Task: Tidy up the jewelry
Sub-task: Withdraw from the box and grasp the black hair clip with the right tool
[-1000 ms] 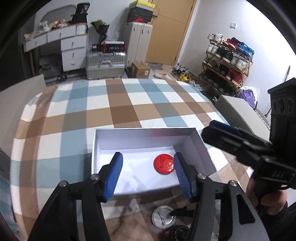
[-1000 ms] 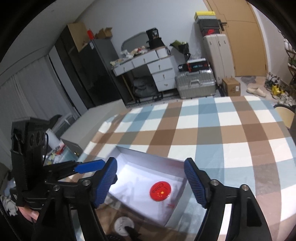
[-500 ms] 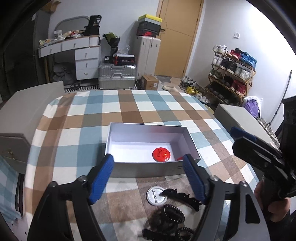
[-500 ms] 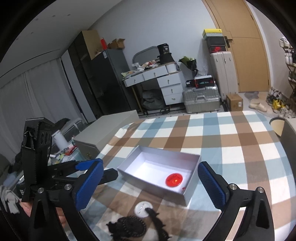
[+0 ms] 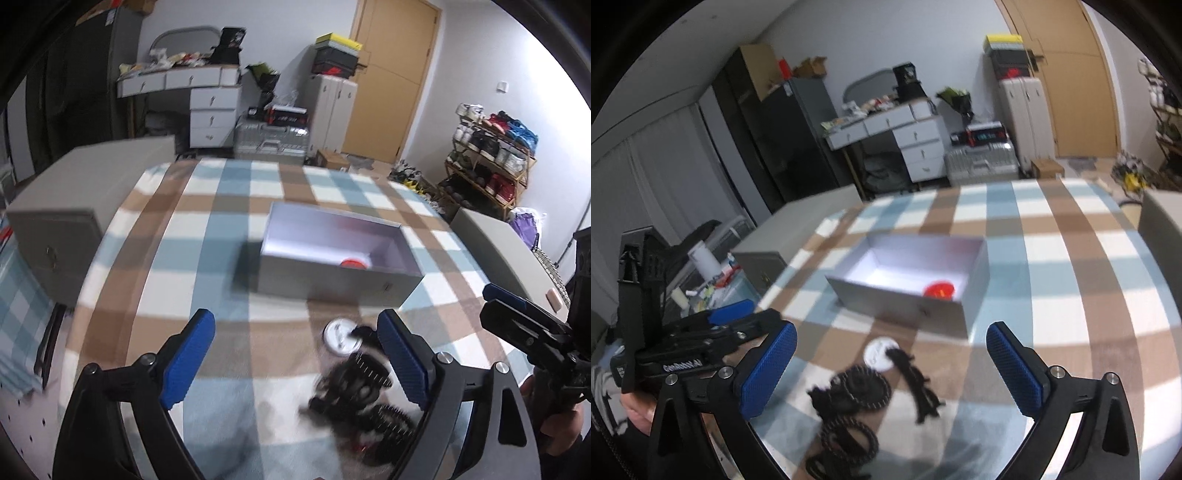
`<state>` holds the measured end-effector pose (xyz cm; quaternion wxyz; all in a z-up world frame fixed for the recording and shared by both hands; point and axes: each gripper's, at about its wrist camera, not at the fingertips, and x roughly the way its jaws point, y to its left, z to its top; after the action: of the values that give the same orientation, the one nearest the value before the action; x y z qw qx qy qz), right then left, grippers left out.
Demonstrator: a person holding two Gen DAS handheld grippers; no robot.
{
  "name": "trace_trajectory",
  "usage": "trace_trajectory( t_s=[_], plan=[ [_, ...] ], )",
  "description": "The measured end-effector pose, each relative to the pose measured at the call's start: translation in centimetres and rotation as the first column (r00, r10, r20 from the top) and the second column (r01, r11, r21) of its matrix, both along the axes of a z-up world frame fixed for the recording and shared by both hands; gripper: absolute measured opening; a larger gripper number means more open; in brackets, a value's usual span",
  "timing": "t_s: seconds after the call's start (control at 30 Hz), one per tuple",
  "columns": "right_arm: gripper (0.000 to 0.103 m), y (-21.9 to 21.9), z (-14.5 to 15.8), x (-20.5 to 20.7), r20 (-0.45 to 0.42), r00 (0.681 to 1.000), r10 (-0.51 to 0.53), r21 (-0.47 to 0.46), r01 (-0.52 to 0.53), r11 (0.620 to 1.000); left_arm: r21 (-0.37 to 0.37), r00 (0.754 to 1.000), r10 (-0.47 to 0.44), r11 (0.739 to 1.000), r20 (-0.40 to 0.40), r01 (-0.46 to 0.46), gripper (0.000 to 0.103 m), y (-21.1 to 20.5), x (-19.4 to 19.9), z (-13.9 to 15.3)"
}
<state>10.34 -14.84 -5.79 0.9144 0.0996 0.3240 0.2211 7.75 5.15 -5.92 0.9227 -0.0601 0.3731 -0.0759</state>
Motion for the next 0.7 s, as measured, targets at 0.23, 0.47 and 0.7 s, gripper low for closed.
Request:
trace_trajectory(
  t_s=[0.23,0.47,0.7],
  plan=[
    [0.103,-0.4,-4.1,0.4,-0.125,0.992,-0.017,-0.050,0.011,0.999,0.003,0.999,0.044,0.999,-0.031,-0.044,0.087,1.1,-1.8,-2.3],
    [0.097,0.5,-5.9,0.9,-0.169,0.986,0.004,-0.099,-0.021,0.995,-0.055,0.995,0.023,0.998,-0.098,-0.028,0.087,2.3,-2.3,-3.9],
    [0.080,2.4,-6.8,1.7,-0.160,0.987,-0.002,-0.263,-0.041,0.964,-0.030,0.995,0.013,0.999,-0.104,-0.016,0.087,2.1,-2.2,-4.2]
  ],
)
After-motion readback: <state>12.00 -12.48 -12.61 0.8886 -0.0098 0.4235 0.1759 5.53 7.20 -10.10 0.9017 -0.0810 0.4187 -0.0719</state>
